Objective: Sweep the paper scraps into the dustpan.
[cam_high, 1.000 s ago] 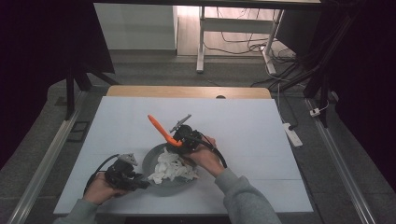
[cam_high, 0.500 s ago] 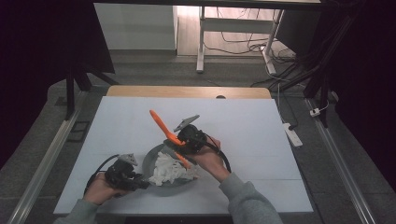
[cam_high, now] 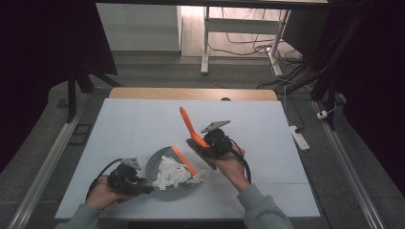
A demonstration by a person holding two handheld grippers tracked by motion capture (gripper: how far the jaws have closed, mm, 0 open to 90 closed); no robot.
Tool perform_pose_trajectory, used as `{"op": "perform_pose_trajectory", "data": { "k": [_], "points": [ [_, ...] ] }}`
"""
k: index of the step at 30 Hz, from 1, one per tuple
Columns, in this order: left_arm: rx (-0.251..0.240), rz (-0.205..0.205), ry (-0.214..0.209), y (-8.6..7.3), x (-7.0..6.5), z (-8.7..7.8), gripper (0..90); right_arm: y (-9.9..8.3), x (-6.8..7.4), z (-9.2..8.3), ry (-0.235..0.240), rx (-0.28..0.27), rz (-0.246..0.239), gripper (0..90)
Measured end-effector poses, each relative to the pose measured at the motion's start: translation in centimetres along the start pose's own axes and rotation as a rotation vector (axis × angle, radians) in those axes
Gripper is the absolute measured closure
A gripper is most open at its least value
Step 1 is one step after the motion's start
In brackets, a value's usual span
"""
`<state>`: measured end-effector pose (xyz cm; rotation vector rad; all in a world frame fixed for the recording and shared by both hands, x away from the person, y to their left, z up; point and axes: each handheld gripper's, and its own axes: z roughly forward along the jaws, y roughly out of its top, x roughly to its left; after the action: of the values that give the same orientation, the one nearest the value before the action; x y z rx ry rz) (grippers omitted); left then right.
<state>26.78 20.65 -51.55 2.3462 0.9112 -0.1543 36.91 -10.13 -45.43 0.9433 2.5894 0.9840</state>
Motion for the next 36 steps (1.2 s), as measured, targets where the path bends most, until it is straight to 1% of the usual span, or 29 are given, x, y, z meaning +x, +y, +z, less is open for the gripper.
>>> {"op": "perform_pose_trajectory", "data": {
  "k": [3,5,6,9,11,14,17,22,25,26,27,29,31,32,34,36],
  "points": [
    [0.005,0.006,0.0,0.0,-0.1,0.0,61.4,-0.7,-0.7,0.2,-0.027,0.016,0.022,70.2],
    [0.007,0.007,0.0,0.0,-0.1,0.1,61.3,-1.3,-1.1,0.5,-0.028,0.037,0.052,70.2],
    [0.008,0.008,0.001,0.0,-0.2,0.1,61.3,-1.7,-1.2,0.7,-0.033,0.045,0.054,70.2],
    [0.014,0.013,0.0,0.0,-0.3,0.2,61.3,-2.4,-1.1,0.8,-0.037,0.061,0.075,70.2],
    [0.015,0.014,-0.001,0.0,-0.4,0.3,61.3,-2.6,-0.8,0.6,-0.035,0.054,0.077,70.2],
    [0.02,0.016,-0.003,0.0,-0.5,0.4,61.3,-2.6,-0.1,0.6,-0.022,0.052,0.085,70.2],
    [0.021,0.018,-0.003,0.1,-0.7,0.5,61.3,-2.3,0.8,1.2,-0.005,0.047,0.076,70.2],
    [0.023,0.02,-0.005,0.1,-0.7,0.6,61.3,-1.2,2.8,2.8,0.035,0.05,0.04,70.2],
    [0.022,0.02,-0.007,0.1,-0.7,0.6,61.3,-0.3,4.2,3.4,0.061,0.035,0.009,70.2],
    [0.021,0.02,-0.007,0.1,-0.7,0.6,61.3,0.0,4.6,3.5,0.074,0.028,0.003,70.2],
    [0.02,0.02,-0.007,0.1,-0.7,0.6,61.3,0.5,5.1,3.6,0.102,0.014,0.005,70.2],
    [0.019,0.02,-0.008,0.1,-0.7,0.6,61.3,1.0,5.7,3.6,0.134,-0.001,0.005,70.2],
    [0.018,0.019,-0.008,0.1,-0.7,0.6,61.3,1.6,6.4,3.5,0.143,-0.012,-0.009,70.2],
    [0.018,0.019,-0.009,0.1,-0.7,0.6,61.3,1.8,6.6,3.4,0.149,-0.021,-0.01,70.2],
    [0.019,0.019,-0.008,0.0,-0.7,0.5,61.3,2.0,6.6,3.2,0.142,-0.035,-0.016,70.2],
    [0.018,0.018,-0.009,0.0,-0.6,0.5,61.3,2.1,6.2,2.8,0.143,-0.05,0.001,70.2]
  ]
}}
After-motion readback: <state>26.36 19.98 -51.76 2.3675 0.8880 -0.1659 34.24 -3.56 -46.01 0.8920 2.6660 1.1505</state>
